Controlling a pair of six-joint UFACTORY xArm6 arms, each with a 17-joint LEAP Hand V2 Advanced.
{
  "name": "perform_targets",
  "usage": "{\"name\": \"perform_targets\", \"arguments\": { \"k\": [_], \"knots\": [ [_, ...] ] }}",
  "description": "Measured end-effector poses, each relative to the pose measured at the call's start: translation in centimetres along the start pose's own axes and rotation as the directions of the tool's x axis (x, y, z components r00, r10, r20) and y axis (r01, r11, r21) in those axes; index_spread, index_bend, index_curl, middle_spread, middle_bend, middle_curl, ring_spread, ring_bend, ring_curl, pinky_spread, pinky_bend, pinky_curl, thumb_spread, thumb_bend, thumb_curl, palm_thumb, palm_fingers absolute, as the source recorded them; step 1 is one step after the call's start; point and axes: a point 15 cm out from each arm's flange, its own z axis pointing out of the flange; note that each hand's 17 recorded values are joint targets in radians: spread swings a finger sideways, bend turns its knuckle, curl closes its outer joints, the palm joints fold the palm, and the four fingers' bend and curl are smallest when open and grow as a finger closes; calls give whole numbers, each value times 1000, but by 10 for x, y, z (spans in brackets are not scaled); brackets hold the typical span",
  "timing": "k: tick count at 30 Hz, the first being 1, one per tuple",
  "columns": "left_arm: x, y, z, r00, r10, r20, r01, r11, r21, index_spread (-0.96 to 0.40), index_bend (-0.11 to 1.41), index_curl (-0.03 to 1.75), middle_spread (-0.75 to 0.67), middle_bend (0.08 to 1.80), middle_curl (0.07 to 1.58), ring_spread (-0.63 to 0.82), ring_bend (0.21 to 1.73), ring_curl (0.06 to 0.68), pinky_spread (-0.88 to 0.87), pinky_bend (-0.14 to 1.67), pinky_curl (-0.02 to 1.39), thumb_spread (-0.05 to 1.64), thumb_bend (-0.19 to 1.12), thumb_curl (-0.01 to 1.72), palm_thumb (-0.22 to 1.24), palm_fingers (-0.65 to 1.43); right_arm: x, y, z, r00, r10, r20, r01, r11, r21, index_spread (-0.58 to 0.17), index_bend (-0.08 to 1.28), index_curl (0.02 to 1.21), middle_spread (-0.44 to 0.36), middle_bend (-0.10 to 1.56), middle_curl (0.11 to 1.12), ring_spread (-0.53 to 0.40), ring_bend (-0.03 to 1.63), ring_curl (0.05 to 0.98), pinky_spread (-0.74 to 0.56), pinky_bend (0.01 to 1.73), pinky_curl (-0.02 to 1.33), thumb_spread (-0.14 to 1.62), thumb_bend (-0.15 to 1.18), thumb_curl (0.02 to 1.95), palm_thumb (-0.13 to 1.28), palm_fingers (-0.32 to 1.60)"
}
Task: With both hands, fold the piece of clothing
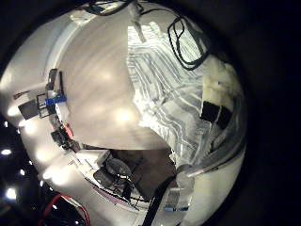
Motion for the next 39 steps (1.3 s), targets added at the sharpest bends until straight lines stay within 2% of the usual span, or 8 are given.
{"name": "perform_targets", "arguments": {
  "k": [15,18,21,22,24,25,30,39],
  "knots": [
    [-23,-140,70,1000,-24,5,24,999,32,-535,186,1567,-696,802,1309,-433,1468,525,-588,1184,700,1079,-32,549,804,871,-13,-115,103,999,18,-50,-22,997,-72,-271,1032,850,-140,1265,774,-201,1372,672,-234,1254,764,1171,-31,520,812,1089],
    [-28,-157,80,999,-34,5,33,998,55,-523,193,1554,-693,820,1294,-440,1411,511,-589,1111,690,1061,-36,530,758,808,-12,-129,113,998,26,-51,-28,999,-40,-295,865,808,-151,1172,730,-211,1346,646,-297,1212,731,1160,-34,497,767,985],
    [-34,-168,92,999,-51,1,51,997,60,-512,184,1498,-684,839,1255,-456,1295,487,-578,975,679,1046,-37,515,719,600,-1,-138,120,998,49,-49,-50,999,-18,-344,496,731,-177,1035,686,-244,1359,636,-395,1250,718,1161,-35,474,713,585],
    [-37,-170,95,998,-59,-1,59,996,61,-508,192,1475,-677,830,1237,-454,1264,490,-569,949,684,1045,-34,509,708,547,1,-141,119,997,53,-48,-53,999,-5,-360,444,711,-183,1011,679,-248,1355,628,-416,1264,707,1159,-34,468,699,585],
    [-43,-174,96,998,-69,-4,69,995,74,-489,171,1403,-636,724,1189,-413,1187,478,-511,882,690,1044,-40,495,665,301,12,-146,119,996,71,-45,-70,997,19,-388,387,662,-163,844,625,-218,1236,608,-301,1139,710,1166,-46,447,629,90],
    [-46,-175,97,997,-74,-6,74,994,79,-471,168,1358,-583,588,1151,-362,1146,464,-455,844,686,1049,-57,479,614,126,19,-147,118,996,83,-43,-82,996,31,-403,375,628,-152,796,599,-198,1188,581,-232,1099,695,1167,-49,434,595,46],
    [-64,-168,82,993,-114,-34,118,985,122,-338,154,1140,-233,149,925,-66,1015,382,-153,706,632,1071,-60,394,399,-99,53,-142,101,989,143,-29,-140,987,74,-427,305,502,-92,606,490,-40,983,443,124,982,574,1173,-53,369,407,-6],
    [-72,-141,25,988,-139,-62,150,960,235,-106,157,828,200,119,617,248,865,307,250,573,534,1073,-31,331,287,-102,92,-126,78,969,241,51,-246,963,112,-400,220,430,-50,501,419,62,876,359,383,879,476,1195,-24,311,279,85]
  ]
}}
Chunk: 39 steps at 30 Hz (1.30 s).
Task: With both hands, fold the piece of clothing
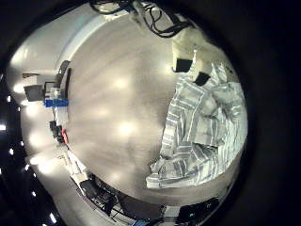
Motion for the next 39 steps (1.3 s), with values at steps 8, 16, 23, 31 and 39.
{"name": "perform_targets", "arguments": {
  "k": [8,16,23,31,39],
  "knots": [
    [11,49,13,998,39,-47,-43,996,-84,-17,174,638,298,142,440,356,782,267,385,504,463,1067,-24,311,272,-47,-2,5,22,999,25,27,-24,998,-52,-341,158,376,-16,470,394,61,897,331,445,863,429,1222,-18,293,282,206],
    [35,68,66,995,38,-93,-48,992,-117,1,176,534,286,178,377,379,744,248,406,452,421,1076,-19,307,300,8,-20,7,69,999,18,50,-11,991,-131,-299,166,346,6,477,388,44,899,314,441,847,401,1202,-15,303,322,212],
    [38,67,95,994,23,-103,-38,988,-147,9,180,479,271,175,345,375,723,239,409,439,401,1088,-18,303,318,30,-38,0,87,999,22,46,-15,991,-131,-275,171,336,34,438,373,69,876,289,444,857,379,1168,-22,311,324,217],
    [36,68,92,995,24,-97,-38,989,-144,13,182,441,266,174,321,376,704,231,410,426,385,1101,-20,299,329,47,-46,-1,102,999,17,45,-10,990,-144,-254,176,333,52,416,364,99,867,268,447,853,350,1137,-23,318,319,240],
    [36,68,90,995,24,-96,-38,989,-146,13,182,418,265,173,307,376,694,229,409,418,375,1102,-21,293,338,59,-48,3,111,999,12,45,-4,986,-167,-262,201,346,16,472,373,-4,973,267,360,830,307,1120,-22,324,323,498]
  ]
}}
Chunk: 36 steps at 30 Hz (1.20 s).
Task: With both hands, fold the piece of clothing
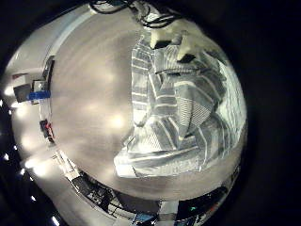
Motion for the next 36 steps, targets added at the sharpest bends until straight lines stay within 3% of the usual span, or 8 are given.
{"name": "perform_targets", "arguments": {
  "k": [3,5,8,10,14,23,26,36],
  "knots": [
    [0,1,-3,1000,1,1,-1,1000,5,13,181,411,264,176,304,375,689,228,409,414,372,1102,-21,291,338,63,-2,4,1,1000,-8,0,8,1000,-17,-277,218,360,-19,509,384,-69,1022,279,281,824,297,1111,-24,327,321,606],
    [0,1,-6,1000,0,1,0,1000,11,13,181,407,264,176,302,376,686,228,409,413,370,1102,-21,290,339,65,-3,10,3,1000,-13,-2,13,999,-38,-303,252,368,-70,585,403,-154,1055,278,173,821,273,1104,-22,331,329,803],
    [0,2,-9,1000,0,2,0,1000,18,13,181,402,259,175,299,376,683,228,409,411,368,1100,-20,292,344,67,-6,16,3,1000,-22,-4,22,998,-62,-324,283,388,-108,654,428,-207,1080,291,37,850,269,1102,-13,339,356,1003],
    [0,2,-10,1000,0,3,0,1000,21,13,181,399,257,175,297,376,681,228,409,410,367,1103,-20,293,347,69,-6,20,2,1000,-28,-4,27,997,-75,-351,377,440,-145,774,473,-229,1111,326,-177,842,271,1111,0,354,419,1269],
    [0,2,-11,1000,-3,1,3,1000,22,13,182,395,252,174,294,376,678,228,409,409,365,1105,-21,293,348,71,-6,32,0,999,-39,-3,39,993,-113,-364,619,542,-159,915,528,-222,1152,375,-392,883,290,1117,19,384,546,1433],
    [4,6,3,1000,5,-5,-5,1000,2,13,182,388,250,174,289,377,673,229,409,407,361,1108,-20,293,350,74,5,68,-9,997,-81,12,82,970,-228,-308,971,698,-147,1187,635,-197,1328,482,-352,1197,444,1078,62,467,838,1331],
    [5,9,6,1000,8,-7,-8,1000,-4,16,181,386,250,176,289,377,671,229,409,406,360,1109,-20,294,351,75,18,70,-21,998,-61,33,66,976,-208,-294,1030,726,-139,1249,660,-196,1367,512,-323,1268,485,1068,79,500,926,1274],
    [17,20,1,999,36,-15,-36,999,5,18,181,382,252,175,290,377,667,230,409,404,358,1110,-20,295,351,78,80,82,-47,994,3,110,16,986,-168,-253,1118,756,-128,1328,689,-185,1427,574,-265,1351,560,1072,45,594,989,1195]
  ]
}}
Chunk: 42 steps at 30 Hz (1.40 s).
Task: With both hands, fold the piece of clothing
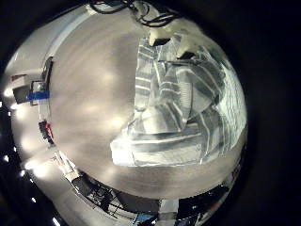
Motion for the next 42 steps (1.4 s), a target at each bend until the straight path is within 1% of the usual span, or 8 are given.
{"name": "perform_targets", "arguments": {
  "k": [9,14,18,25,28,34,38,42],
  "knots": [
    [36,15,-15,997,68,-34,-66,997,34,18,180,378,252,176,288,378,671,228,408,405,358,1110,-20,295,351,81,52,34,-36,999,44,28,-45,998,40,-240,1139,753,-124,1349,689,-181,1433,599,-248,1358,593,1076,14,663,1021,1178],
    [34,18,-16,997,66,-29,-65,997,38,18,178,375,252,175,289,378,677,229,409,407,357,1110,-20,295,351,85,61,59,-50,997,60,45,-61,998,26,-237,1141,749,-121,1356,685,-181,1437,608,-238,1349,605,1074,-5,690,1023,1182],
    [28,18,-13,998,60,-27,-59,998,36,18,179,374,252,176,289,376,679,230,409,410,356,1111,-21,295,351,84,46,71,-70,996,43,77,-47,998,51,-235,1150,745,-120,1358,681,-185,1435,614,-242,1341,614,1073,-9,713,1022,1185],
    [5,15,1,999,37,-37,-37,999,22,18,180,373,252,176,290,372,680,229,403,413,353,1114,-20,293,355,84,-25,84,-110,985,-59,163,38,991,131,-230,1157,735,-119,1359,675,-187,1434,619,-246,1329,627,1069,-9,747,1030,1188],
    [-2,12,3,998,48,-49,-46,998,44,18,176,371,243,180,293,358,681,229,389,419,355,1118,-19,292,357,96,-77,90,-124,968,-132,212,99,982,160,-229,1165,732,-119,1356,672,-186,1436,621,-247,1322,632,1063,-9,760,1031,1194],
    [-19,20,-3,998,23,-56,-19,998,65,15,176,367,230,180,298,340,691,230,367,419,355,1120,-19,294,373,105,-183,103,-133,944,-244,222,208,963,172,-232,1175,724,-119,1357,669,-186,1439,623,-250,1311,642,1057,-9,779,1029,1194],
    [-42,27,-17,998,-12,-56,19,994,111,14,177,367,220,184,302,326,691,228,359,413,353,1120,-20,294,374,114,-247,94,-127,929,-303,213,260,943,209,-231,1181,718,-119,1357,667,-185,1443,624,-253,1300,649,1050,-10,790,1028,1198],
    [-96,42,-18,990,-115,-76,125,982,138,8,182,369,206,182,305,315,683,225,353,414,352,1120,-16,295,387,128,-303,87,-116,918,-338,206,289,928,236,-229,1182,711,-117,1359,663,-184,1442,624,-251,1290,653,1039,-9,805,1030,1203]
  ]
}}
